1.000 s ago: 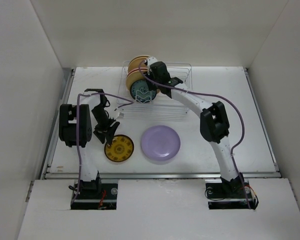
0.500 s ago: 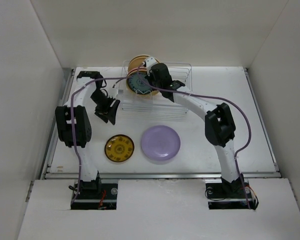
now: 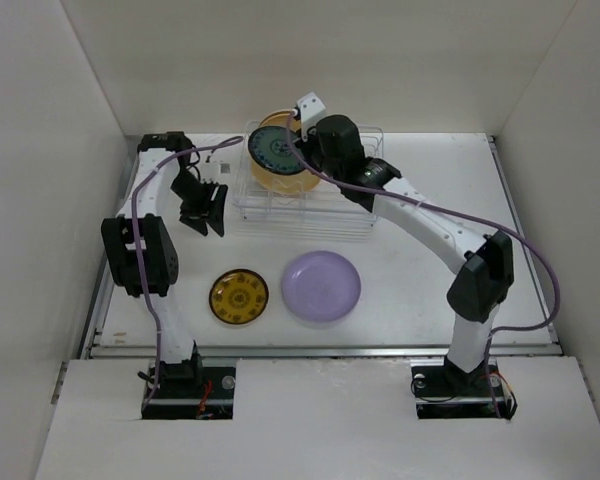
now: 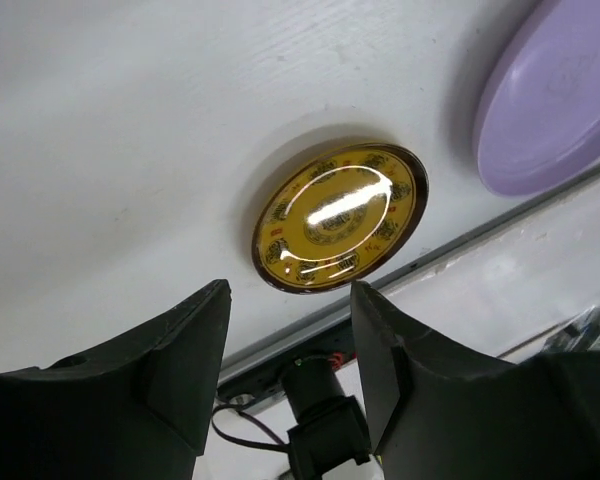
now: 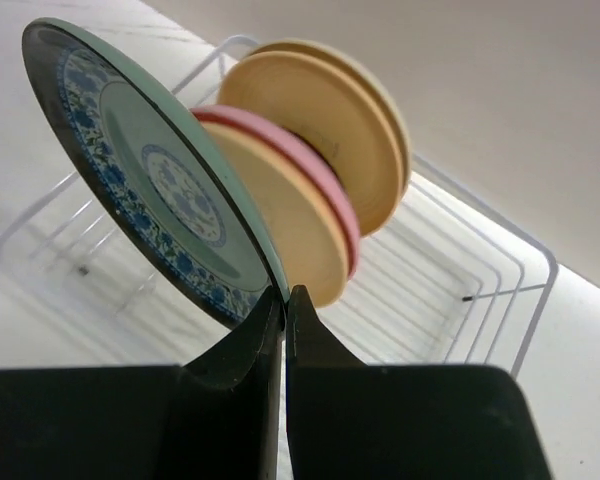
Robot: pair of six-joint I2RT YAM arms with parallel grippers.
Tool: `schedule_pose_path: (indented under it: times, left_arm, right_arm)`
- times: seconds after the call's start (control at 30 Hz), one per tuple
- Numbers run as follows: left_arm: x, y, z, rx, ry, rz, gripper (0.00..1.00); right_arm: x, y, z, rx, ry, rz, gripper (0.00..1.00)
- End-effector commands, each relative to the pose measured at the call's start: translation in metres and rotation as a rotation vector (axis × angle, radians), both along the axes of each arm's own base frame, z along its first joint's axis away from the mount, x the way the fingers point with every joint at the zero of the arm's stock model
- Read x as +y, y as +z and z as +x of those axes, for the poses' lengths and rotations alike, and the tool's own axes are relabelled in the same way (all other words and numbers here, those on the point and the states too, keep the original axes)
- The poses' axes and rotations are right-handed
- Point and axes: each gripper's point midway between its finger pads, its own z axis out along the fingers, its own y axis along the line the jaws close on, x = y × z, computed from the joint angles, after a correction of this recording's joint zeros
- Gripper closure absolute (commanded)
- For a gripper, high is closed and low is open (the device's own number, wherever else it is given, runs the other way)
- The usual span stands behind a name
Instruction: Unload the plates from the dish rack
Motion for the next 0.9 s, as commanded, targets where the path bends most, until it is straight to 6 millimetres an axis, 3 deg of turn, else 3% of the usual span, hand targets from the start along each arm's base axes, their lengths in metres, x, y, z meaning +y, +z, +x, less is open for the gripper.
schedule_pose_path:
  times: [0.0,0.03,0.1,0.17,0.23,0.27,0.3,0.4,0.53,0.67,0.73,0.77,0.8,0.87]
  left_arm:
    - [0.026,0.046,0.004,-0.084,0.204,0.037,0.52]
    - [0.033,0.051,0.008,-0.109,0.246,0.045,0.52]
    - [0.058,0.056,0.021,-0.163,0.349,0.076,0.52]
    - [0.077,0.062,0.024,-0.193,0.440,0.101,0.52]
    - [0.089,0.063,0.027,-0.211,0.466,0.124,0.52]
    - [0.091,0.063,0.027,-0.211,0.468,0.136,0.52]
    - [0.096,0.065,0.026,-0.212,0.481,0.138,0.52]
    - [0.098,0.065,0.025,-0.211,0.483,0.147,0.52]
    - [0.095,0.054,0.015,-0.174,0.481,0.147,0.52]
    - [0.096,0.051,0.013,-0.171,0.482,0.156,0.52]
    - [0.096,0.051,0.013,-0.171,0.482,0.156,0.52]
    - [0.096,0.051,0.013,-0.171,0.482,0.156,0.52]
    - [0.097,0.051,0.015,-0.180,0.482,0.156,0.52]
    - [0.098,0.056,0.019,-0.204,0.473,0.158,0.52]
  right_arm:
    - [0.010,0.001,-0.045,0.090,0.111,0.014,1.00]
    - [0.028,-0.019,-0.072,0.177,0.262,0.010,1.00]
    - [0.045,-0.026,-0.106,0.241,0.425,0.047,1.00]
    - [0.068,-0.054,-0.141,0.348,0.566,0.062,1.00]
    - [0.083,-0.075,-0.161,0.436,0.651,0.062,1.00]
    - [0.096,-0.075,-0.178,0.486,0.735,0.084,1.00]
    - [0.103,-0.094,-0.179,0.541,0.759,0.075,1.00]
    - [0.120,-0.108,-0.190,0.633,0.813,0.106,1.00]
    - [0.135,-0.148,-0.197,0.730,0.822,0.087,1.00]
    - [0.145,-0.175,-0.204,0.780,0.810,0.065,1.00]
    - [0.146,-0.183,-0.203,0.777,0.787,0.045,0.83]
    - [0.147,-0.183,-0.203,0.784,0.781,0.051,0.71]
    - [0.146,-0.183,-0.202,0.780,0.772,0.047,0.50]
    - [0.145,-0.184,-0.203,0.788,0.769,0.043,0.33]
